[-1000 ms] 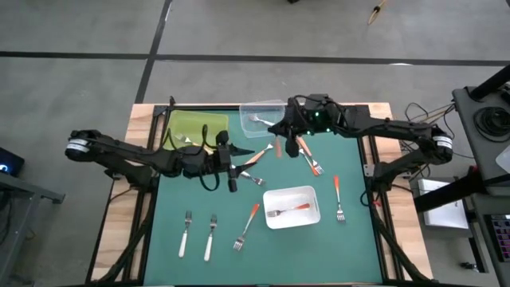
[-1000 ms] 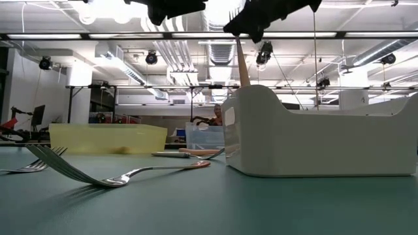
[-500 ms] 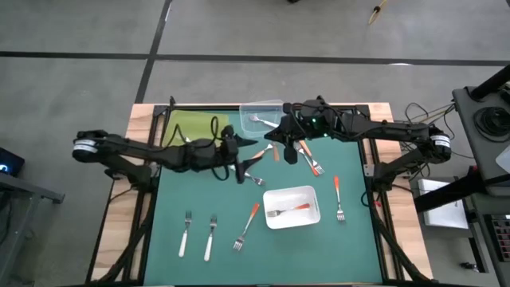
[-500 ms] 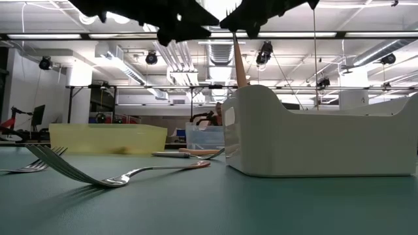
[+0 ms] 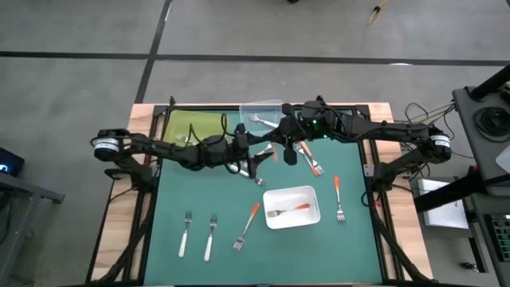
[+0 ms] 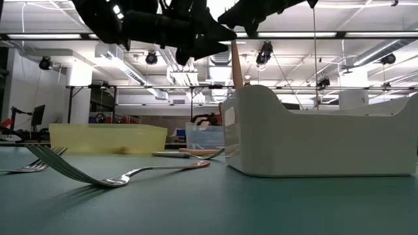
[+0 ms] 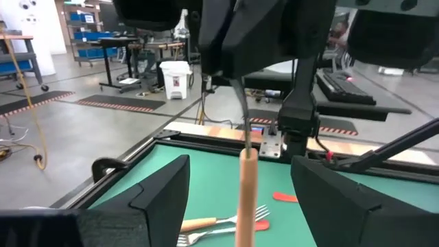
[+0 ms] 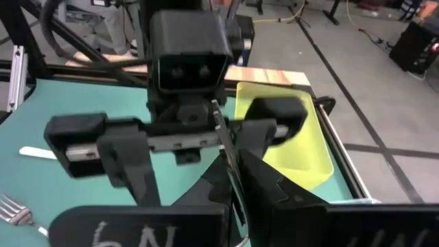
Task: Sort silverware by color (type)
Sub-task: Put the light orange into the yellow bin
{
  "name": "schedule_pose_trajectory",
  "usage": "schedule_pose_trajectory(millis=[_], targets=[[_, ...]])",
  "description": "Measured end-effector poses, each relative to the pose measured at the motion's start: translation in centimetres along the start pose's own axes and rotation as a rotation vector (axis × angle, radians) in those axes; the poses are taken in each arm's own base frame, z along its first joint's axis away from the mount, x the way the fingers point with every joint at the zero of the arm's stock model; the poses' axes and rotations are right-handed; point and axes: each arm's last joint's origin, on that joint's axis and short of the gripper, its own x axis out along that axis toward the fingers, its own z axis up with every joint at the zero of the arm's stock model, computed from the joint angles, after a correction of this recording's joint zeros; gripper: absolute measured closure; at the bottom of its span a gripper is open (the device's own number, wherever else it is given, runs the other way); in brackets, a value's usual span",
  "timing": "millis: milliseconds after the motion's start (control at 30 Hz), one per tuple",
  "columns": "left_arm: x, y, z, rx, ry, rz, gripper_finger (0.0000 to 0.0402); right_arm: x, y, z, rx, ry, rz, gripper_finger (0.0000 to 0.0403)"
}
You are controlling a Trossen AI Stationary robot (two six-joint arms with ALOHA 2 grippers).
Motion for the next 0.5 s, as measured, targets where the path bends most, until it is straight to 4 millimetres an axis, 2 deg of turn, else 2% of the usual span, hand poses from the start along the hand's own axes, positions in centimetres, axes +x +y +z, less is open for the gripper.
schedule_pose_trajectory(millis=[167,367,500], targets=[[0.7,0.1,-0.2,-0.006,-0.012,0.003,0.0167,0.0,0.1,0.0,-0.016,-0.001,0.004,0.0394],[1.1,0.4,0.7,-0.003,-0.045,0.013,0.0168,0.1,0.5,0.1,-0.030,-0.002,0.017,0.0394],[1.2,0.4,0.8,-0.004,-0.050,0.016,0.0192,0.1,0.5,0.1,-0.032,-0.002,0.019,0.0394]])
